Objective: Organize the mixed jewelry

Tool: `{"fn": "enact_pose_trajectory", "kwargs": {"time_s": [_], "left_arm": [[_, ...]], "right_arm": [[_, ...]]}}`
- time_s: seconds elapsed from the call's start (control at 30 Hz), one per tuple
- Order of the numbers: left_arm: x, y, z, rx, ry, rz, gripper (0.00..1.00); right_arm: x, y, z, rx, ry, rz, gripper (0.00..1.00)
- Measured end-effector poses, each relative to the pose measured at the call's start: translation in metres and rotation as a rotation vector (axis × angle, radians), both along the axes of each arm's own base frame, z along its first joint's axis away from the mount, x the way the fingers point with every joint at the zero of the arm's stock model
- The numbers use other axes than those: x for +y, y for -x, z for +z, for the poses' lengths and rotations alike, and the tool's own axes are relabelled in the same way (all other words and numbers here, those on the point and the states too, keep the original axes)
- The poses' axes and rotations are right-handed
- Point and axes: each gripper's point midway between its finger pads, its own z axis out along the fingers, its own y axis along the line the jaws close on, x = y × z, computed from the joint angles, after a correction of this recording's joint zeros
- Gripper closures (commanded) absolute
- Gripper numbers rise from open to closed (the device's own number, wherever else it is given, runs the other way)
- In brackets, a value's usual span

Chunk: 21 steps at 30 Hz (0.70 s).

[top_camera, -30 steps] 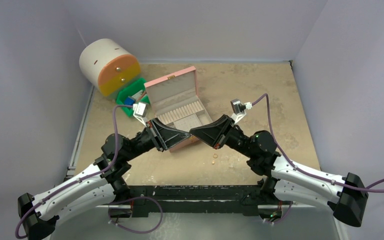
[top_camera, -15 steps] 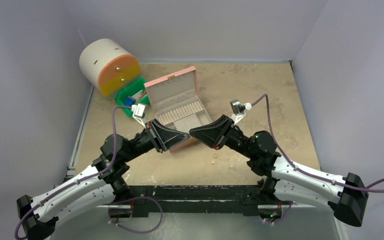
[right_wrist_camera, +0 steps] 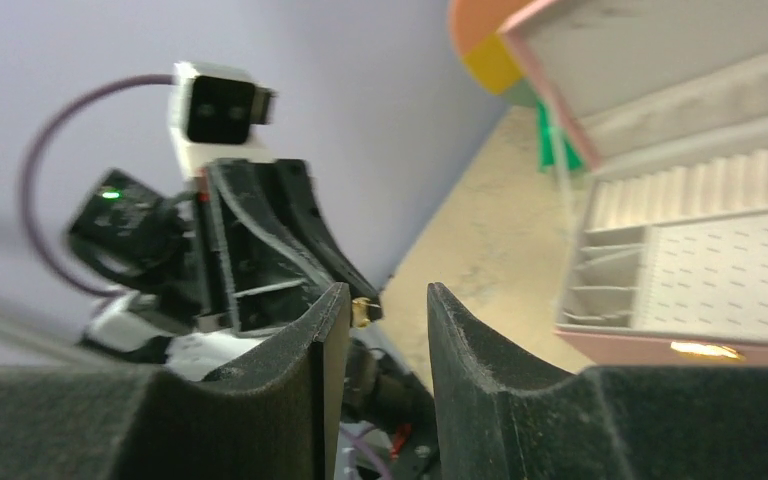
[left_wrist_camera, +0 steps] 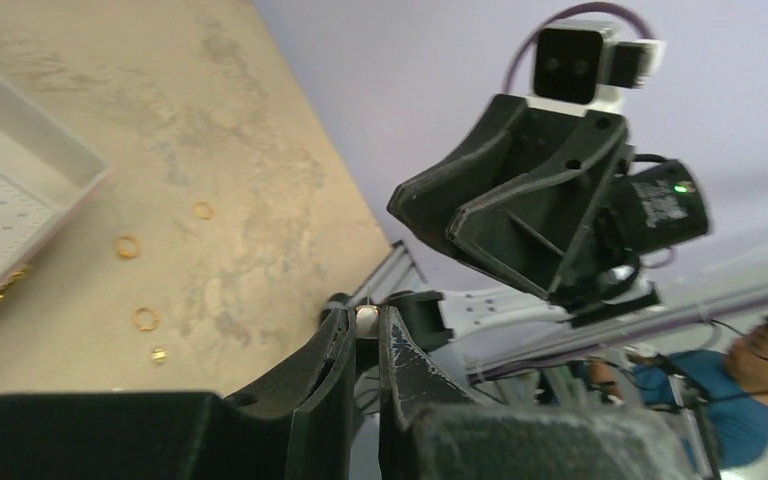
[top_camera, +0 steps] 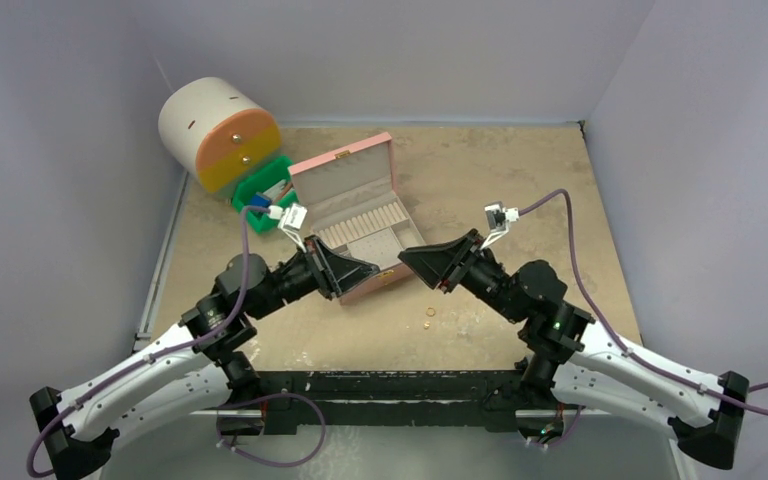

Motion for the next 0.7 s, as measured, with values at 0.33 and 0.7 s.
{"fn": "enact_pose_trajectory", "kwargs": {"time_s": [0.33,0.7], "left_arm": [[0.006,-0.037,-0.034,0.022,-0.398,0.129,1.00],[0.001,-0.079,-0.106,0.046,-0.910,0.085,1.00]], "right_arm": [[-0.040,-0.028,-0.060,0.124,0.326,-0.244,0.63],[-0.067,-0.025,-0.090,0.184,0.453,-0.309,0.62]]}}
